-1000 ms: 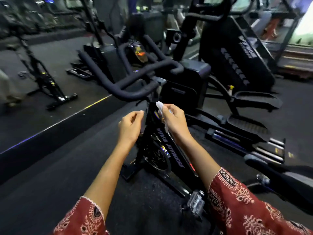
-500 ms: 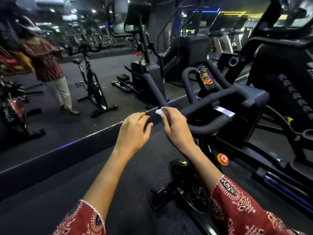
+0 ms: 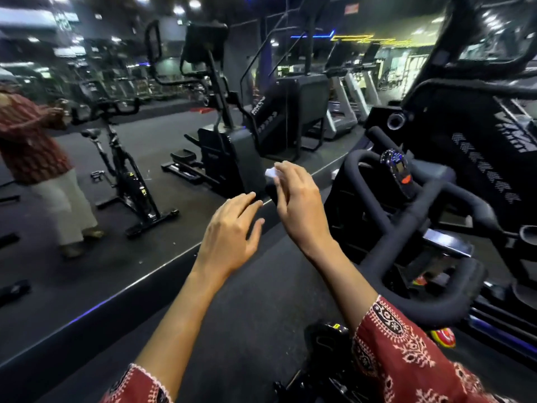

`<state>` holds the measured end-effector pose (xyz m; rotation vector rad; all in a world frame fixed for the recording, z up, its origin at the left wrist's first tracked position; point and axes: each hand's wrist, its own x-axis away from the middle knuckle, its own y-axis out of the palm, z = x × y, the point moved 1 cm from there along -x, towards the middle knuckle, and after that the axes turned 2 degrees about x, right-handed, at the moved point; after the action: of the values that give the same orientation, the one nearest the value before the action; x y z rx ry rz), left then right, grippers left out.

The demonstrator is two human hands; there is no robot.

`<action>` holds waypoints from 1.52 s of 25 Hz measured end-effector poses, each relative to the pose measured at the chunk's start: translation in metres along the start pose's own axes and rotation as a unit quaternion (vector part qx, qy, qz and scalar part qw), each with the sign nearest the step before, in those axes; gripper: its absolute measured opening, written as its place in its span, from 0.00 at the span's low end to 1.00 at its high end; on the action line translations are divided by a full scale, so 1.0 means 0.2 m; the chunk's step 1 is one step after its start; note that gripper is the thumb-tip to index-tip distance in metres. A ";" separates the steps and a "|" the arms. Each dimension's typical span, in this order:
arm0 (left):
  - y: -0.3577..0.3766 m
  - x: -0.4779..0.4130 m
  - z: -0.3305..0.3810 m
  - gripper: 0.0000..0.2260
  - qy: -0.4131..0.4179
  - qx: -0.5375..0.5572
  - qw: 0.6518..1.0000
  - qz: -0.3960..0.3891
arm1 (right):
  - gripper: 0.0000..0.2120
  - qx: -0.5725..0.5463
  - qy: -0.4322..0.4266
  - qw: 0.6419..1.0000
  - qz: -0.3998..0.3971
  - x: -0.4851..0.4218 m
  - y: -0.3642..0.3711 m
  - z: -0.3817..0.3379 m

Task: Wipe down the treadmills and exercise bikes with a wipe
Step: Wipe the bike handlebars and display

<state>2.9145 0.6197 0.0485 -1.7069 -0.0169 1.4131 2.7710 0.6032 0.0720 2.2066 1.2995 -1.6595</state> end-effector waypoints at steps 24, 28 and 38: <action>0.40 -0.24 -0.34 0.19 0.334 0.219 0.914 0.073 | 0.24 0.511 0.150 0.844 0.069 0.63 0.05 0.07; 0.42 -0.21 -0.30 0.19 0.309 0.235 0.918 0.075 | 0.26 0.419 0.213 0.878 0.088 0.59 0.06 0.06; 0.44 -0.16 -0.23 0.19 0.307 0.247 0.916 0.072 | 0.23 0.508 0.163 0.841 0.088 0.72 -0.05 0.10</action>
<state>2.8968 0.5224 0.0166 -1.6562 0.7655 0.8197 2.7576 0.6809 -0.0515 3.1159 0.1058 -2.2711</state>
